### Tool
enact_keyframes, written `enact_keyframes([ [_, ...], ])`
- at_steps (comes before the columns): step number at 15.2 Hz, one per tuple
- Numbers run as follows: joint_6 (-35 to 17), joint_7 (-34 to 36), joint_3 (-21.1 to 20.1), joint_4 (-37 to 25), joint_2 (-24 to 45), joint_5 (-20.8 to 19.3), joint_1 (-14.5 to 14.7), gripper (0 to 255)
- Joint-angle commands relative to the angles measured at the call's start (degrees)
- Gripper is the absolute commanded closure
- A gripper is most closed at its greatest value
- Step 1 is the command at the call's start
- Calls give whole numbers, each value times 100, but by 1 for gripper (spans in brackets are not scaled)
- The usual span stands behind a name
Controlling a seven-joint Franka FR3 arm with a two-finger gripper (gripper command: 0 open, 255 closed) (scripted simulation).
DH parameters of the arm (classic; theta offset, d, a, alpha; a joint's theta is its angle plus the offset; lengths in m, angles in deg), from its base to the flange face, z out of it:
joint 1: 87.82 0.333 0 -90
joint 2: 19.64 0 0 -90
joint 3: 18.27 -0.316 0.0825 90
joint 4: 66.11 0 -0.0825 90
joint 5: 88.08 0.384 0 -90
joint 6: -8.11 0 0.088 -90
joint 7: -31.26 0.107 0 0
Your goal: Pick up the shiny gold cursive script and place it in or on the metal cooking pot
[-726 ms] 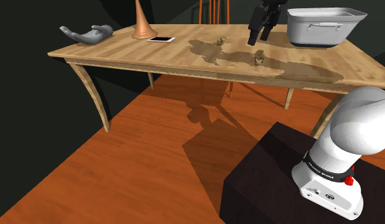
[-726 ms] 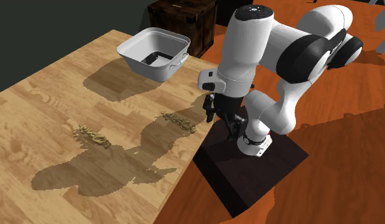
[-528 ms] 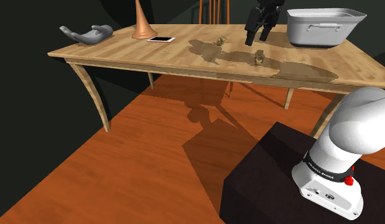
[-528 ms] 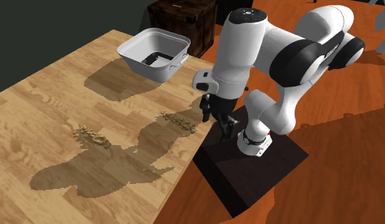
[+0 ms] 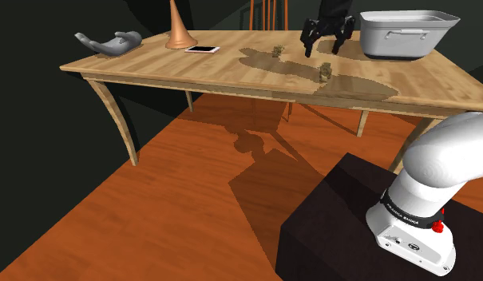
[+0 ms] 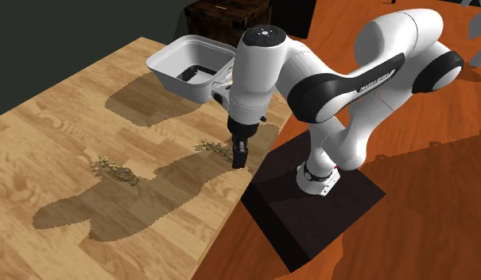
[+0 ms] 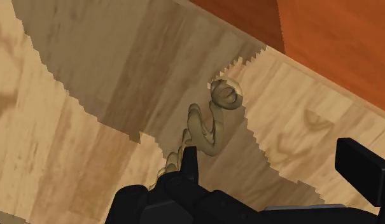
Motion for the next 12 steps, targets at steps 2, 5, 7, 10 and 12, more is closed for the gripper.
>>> enact_keyframes([
  [2, -112, 835, -44, -29, 195, -221, -468, 0],
  [5, -290, 1007, -45, 116, 242, -273, -568, 0],
  [7, -446, 1010, -36, 261, 253, -280, -572, 0],
  [10, -682, 1014, -23, 469, 280, -292, -578, 0],
  [12, -728, 1015, -21, 509, 287, -294, -579, 0],
])
